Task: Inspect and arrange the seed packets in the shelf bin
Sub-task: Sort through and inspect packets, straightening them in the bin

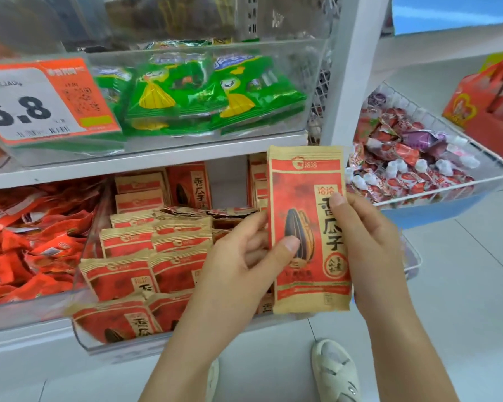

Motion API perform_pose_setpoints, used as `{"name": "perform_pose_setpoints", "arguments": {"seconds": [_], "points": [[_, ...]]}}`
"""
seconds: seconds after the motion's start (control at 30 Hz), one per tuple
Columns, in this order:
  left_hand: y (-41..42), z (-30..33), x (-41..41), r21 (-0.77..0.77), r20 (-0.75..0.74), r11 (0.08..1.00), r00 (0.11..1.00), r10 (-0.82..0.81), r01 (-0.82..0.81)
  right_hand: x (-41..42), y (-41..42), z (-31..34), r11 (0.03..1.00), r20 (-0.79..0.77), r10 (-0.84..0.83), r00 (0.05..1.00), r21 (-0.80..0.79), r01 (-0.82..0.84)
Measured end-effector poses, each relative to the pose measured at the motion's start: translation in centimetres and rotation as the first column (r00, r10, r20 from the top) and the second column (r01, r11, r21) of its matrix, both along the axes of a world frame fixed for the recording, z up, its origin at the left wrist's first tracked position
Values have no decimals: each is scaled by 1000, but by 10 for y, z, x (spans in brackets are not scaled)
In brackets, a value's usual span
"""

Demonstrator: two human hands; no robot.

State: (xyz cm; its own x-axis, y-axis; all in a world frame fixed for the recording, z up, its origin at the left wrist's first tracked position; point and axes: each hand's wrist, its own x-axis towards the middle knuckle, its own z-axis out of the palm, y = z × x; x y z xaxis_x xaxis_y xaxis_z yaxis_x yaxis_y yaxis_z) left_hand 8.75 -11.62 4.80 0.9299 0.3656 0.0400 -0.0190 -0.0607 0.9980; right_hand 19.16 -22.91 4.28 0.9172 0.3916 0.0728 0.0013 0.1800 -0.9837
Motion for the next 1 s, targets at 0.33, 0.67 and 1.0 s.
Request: {"name": "perform_pose_setpoints", "arguments": {"seconds": [0.33,0.67,1.0], "points": [[11,1,-11,-83,77,994,994,78,-71,-13,0,7,988,81,154,985,-11,-154],[19,2,-17,-96,84,988,988,127,-119,-12,2,1,960,-24,274,961,70,-272],[29,-4,-21,-199,103,976,988,116,-94,-5,6,-4,961,-39,266,963,92,-261]]}}
